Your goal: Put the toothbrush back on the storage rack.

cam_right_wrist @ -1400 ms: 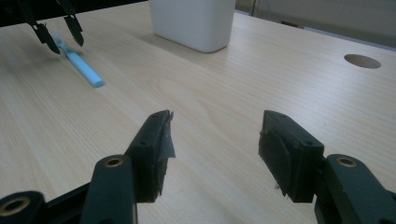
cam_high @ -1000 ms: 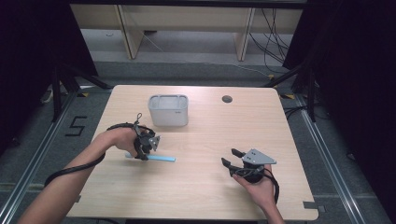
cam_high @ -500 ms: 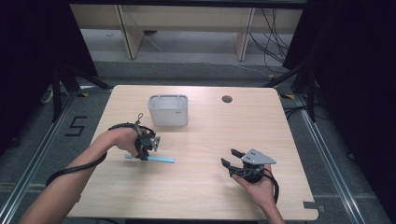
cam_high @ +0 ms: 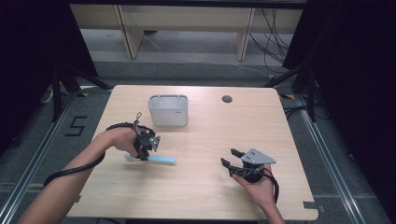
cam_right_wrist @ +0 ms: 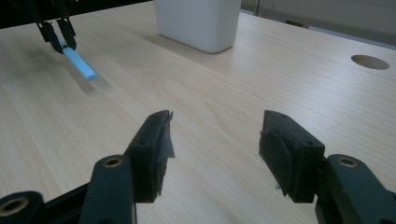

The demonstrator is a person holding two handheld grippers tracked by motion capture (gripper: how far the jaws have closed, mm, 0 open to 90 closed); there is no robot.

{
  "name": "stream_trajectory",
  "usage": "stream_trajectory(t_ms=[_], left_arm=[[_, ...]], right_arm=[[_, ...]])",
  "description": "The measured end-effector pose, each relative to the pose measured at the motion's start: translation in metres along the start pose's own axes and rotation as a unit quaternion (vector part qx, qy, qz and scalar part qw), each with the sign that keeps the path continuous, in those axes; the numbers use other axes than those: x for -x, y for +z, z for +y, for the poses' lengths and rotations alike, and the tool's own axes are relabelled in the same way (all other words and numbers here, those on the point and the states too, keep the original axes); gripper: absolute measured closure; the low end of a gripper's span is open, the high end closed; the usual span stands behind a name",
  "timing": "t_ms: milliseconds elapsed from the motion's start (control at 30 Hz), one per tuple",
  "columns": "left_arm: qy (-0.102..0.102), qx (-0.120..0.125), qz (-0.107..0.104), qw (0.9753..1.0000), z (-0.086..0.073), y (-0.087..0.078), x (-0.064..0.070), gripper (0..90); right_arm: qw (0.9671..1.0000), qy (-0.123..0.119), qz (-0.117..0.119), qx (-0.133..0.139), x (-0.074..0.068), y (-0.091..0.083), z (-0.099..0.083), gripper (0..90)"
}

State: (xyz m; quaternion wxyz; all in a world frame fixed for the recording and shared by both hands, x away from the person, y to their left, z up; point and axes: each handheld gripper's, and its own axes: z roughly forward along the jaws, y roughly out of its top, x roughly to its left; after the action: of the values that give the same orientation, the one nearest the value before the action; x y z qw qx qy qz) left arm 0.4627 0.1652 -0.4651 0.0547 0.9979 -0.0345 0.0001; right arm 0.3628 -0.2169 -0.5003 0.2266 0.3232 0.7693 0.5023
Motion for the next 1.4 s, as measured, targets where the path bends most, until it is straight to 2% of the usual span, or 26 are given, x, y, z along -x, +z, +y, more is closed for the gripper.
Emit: stream_trajectory(t_ms=[33,67,200,267,333,367,433,467,500,533,567,600,633,700,733,800,833,933,1000,1033,1067,1100,1133,1233,1333,1400], left_arm=[[-0.009,0.008,-0.003,0.9999,0.0,0.0,0.002,78.6],[0.005,-0.003,0.001,1.0,0.0,-0.002,0.001,78.6],[0.006,-0.002,0.002,1.0,0.001,-0.005,0.004,78.6],[0.004,-0.001,0.0,1.0,0.001,-0.006,0.005,78.6],[-0.007,0.005,-0.003,1.0,0.002,-0.006,0.007,78.6],[0.002,-0.004,0.0,1.0,0.003,-0.008,0.007,78.5],[0.005,-0.004,0.001,1.0,0.005,-0.01,0.008,78.6],[-0.008,0.008,-0.001,0.9999,0.006,-0.01,0.01,78.6],[0.004,-0.003,0.001,1.0,0.007,-0.011,0.009,78.5],[0.004,-0.002,0.001,1.0,0.008,-0.012,0.01,78.5],[0.008,-0.004,0.003,1.0,0.009,-0.012,0.011,78.5],[0.009,-0.003,0.002,1.0,0.01,-0.012,0.013,78.5],[0.009,-0.002,0.001,1.0,0.011,-0.012,0.014,78.6],[0.013,-0.005,0.002,0.9999,0.012,-0.014,0.017,78.5],[0.012,-0.003,0.003,0.9999,0.013,-0.015,0.02,78.5],[0.014,-0.003,0.006,0.9999,0.014,-0.018,0.023,78.6],[0.014,0.0,0.007,0.9999,0.015,-0.019,0.025,78.5],[0.013,0.005,0.008,0.9999,0.019,-0.023,0.032,78.5],[-0.005,0.02,0.005,0.9998,0.02,-0.023,0.037,78.5],[0.006,0.011,0.008,0.9999,0.023,-0.024,0.037,78.6],[0.003,0.014,0.007,0.9999,0.024,-0.023,0.039,78.5],[0.01,0.008,0.006,0.9999,0.026,-0.024,0.04,78.5],[0.013,0.008,0.007,0.9999,0.029,-0.023,0.042,78.5],[0.019,0.007,-0.001,0.9998,0.036,-0.021,0.046,78.5],[0.025,0.001,-0.003,0.9997,0.044,-0.02,0.051,78.5],[0.021,0.004,-0.005,0.9998,0.049,-0.019,0.055,78.5]], right_arm=[[1.0,-0.005,-0.002,-0.001,0.001,0.0,0.0,43.9],[1.0,-0.005,-0.001,0.0,0.001,0.0,0.0,43.8],[0.9999,0.009,-0.002,-0.005,0.0,0.0,-0.002,43.7],[0.9999,0.01,0.004,-0.001,0.003,0.002,-0.003,43.7],[0.9999,0.007,0.004,-0.011,0.004,0.0,-0.002,43.8],[0.9999,0.01,0.005,-0.009,0.004,0.0,-0.002,43.8],[1.0,-0.001,0.001,-0.008,0.006,-0.001,-0.001,43.9],[1.0,-0.002,0.003,-0.009,0.006,-0.001,-0.001,44.0],[0.9999,-0.003,0.006,-0.014,0.006,-0.001,-0.001,44.1],[0.9998,-0.005,0.009,-0.016,0.006,-0.001,-0.001,44.3],[0.9997,0.008,0.01,-0.02,0.004,-0.001,-0.001,44.3],[0.9996,0.003,0.016,-0.024,0.003,-0.001,-0.001,44.3],[0.9992,-0.013,0.021,-0.031,0.005,-0.001,0.0,44.3],[0.9984,-0.005,0.031,-0.048,0.001,-0.001,0.001,44.2],[0.9978,-0.028,0.036,-0.047,0.002,0.001,0.002,44.1],[0.996,-0.024,0.054,-0.067,-0.003,0.001,0.005,44.0],[0.995,-0.038,0.06,-0.07,-0.005,0.001,0.006,44.0],[0.9904,-0.055,0.088,-0.092,-0.013,0.004,0.011,44.0],[0.986,-0.068,0.109,-0.106,-0.017,0.007,0.014,44.1],[0.9826,-0.074,0.124,-0.117,-0.02,0.009,0.015,44.1],[0.9792,-0.067,0.138,-0.132,-0.025,0.011,0.015,44.1],[0.9773,-0.069,0.145,-0.139,-0.027,0.013,0.016,44.2],[0.9737,-0.086,0.155,-0.144,-0.028,0.016,0.017,44.1],[0.966,-0.101,0.174,-0.163,-0.035,0.023,0.019,44.2],[0.9615,-0.105,0.187,-0.172,-0.039,0.025,0.023,44.2],[0.9589,-0.122,0.192,-0.17,-0.039,0.027,0.027,44.1]])
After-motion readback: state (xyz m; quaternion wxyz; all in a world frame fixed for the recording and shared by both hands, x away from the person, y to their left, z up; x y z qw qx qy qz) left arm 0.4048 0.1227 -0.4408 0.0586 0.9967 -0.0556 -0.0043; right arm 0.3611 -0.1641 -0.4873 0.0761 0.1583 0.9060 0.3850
